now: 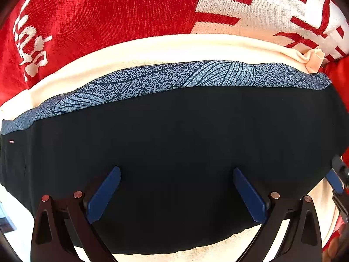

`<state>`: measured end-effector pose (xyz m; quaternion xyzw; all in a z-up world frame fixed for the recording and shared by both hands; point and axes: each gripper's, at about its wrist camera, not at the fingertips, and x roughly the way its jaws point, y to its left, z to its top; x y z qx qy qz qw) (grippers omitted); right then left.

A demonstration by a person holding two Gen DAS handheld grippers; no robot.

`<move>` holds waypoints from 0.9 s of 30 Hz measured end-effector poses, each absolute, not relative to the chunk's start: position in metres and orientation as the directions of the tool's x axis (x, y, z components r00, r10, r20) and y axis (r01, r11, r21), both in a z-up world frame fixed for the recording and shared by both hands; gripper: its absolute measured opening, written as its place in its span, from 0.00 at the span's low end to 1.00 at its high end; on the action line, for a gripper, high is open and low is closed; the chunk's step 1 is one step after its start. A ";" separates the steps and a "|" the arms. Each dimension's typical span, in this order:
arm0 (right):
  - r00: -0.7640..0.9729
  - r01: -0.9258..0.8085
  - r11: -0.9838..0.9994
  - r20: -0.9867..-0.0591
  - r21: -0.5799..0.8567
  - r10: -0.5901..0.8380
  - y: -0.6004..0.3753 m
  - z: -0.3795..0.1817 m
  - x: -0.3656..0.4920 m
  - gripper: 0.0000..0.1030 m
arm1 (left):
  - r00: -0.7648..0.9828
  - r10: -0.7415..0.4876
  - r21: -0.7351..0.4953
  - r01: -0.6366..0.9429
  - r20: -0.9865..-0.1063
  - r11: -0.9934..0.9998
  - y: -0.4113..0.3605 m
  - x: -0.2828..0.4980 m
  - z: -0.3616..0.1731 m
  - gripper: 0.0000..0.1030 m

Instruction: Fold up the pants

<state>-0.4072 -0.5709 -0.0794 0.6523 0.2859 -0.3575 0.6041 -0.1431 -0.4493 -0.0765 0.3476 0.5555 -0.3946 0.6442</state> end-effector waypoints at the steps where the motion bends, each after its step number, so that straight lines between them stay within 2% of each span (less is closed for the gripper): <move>1: 0.590 0.796 -0.112 -0.804 0.595 -0.077 -0.573 -0.083 -0.400 0.44 | 0.076 -0.129 0.011 0.895 -0.989 0.446 -0.449 -0.143 -0.077 1.00; 5: 0.587 0.785 -0.122 -0.792 0.608 -0.168 -0.590 -0.089 -0.386 0.47 | 0.095 -0.155 0.015 0.894 -0.983 0.447 -0.441 -0.145 -0.077 1.00; 7: 0.567 0.801 -0.134 -0.811 0.583 -0.141 -0.601 -0.091 -0.376 0.44 | 0.097 -0.153 0.019 0.894 -0.983 0.447 -0.440 -0.144 -0.077 1.00; 8: 0.556 0.811 -0.138 -0.822 0.569 -0.121 -0.607 -0.088 -0.372 0.24 | 0.099 -0.147 0.023 0.894 -0.984 0.448 -0.437 -0.154 -0.074 0.99; 9: 0.555 0.814 -0.131 -0.824 0.566 -0.116 -0.610 -0.083 -0.371 0.17 | 0.094 -0.145 0.020 0.894 -0.985 0.448 -0.437 -0.156 -0.070 0.94; 11: 0.561 0.817 -0.078 -0.819 0.571 -0.121 -0.612 -0.062 -0.371 0.16 | 0.068 -0.168 -0.010 0.905 -0.983 0.425 -0.436 -0.159 -0.058 0.61; 12: 0.559 0.825 -0.020 -0.819 0.565 -0.128 -0.611 -0.047 -0.367 0.16 | 0.066 -0.182 -0.013 0.916 -0.981 0.400 -0.435 -0.163 -0.050 0.59; 16: 0.569 0.822 0.097 -0.810 0.561 -0.138 -0.604 -0.014 -0.357 0.16 | 0.099 -0.237 0.009 0.936 -0.966 0.353 -0.425 -0.173 -0.037 0.59; 18: 0.565 0.824 0.147 -0.812 0.547 -0.148 -0.600 -0.001 -0.350 0.15 | 0.010 -0.190 -0.058 0.935 -0.982 0.350 -0.427 -0.181 -0.060 0.59; 22: 0.553 0.825 0.239 -0.819 0.513 -0.151 -0.592 0.017 -0.326 0.15 | 0.122 -0.262 0.050 0.963 -0.957 0.264 -0.428 -0.210 -0.065 0.59; 25: 0.541 0.822 0.310 -0.826 0.479 -0.157 -0.584 0.032 -0.308 0.15 | 0.058 -0.270 -0.026 0.955 -0.961 0.296 -0.425 -0.200 -0.066 0.59; 27: 0.524 0.820 0.360 -0.837 0.445 -0.160 -0.577 0.043 -0.293 0.15 | 0.056 -0.282 -0.020 0.965 -0.958 0.260 -0.417 -0.199 -0.067 0.59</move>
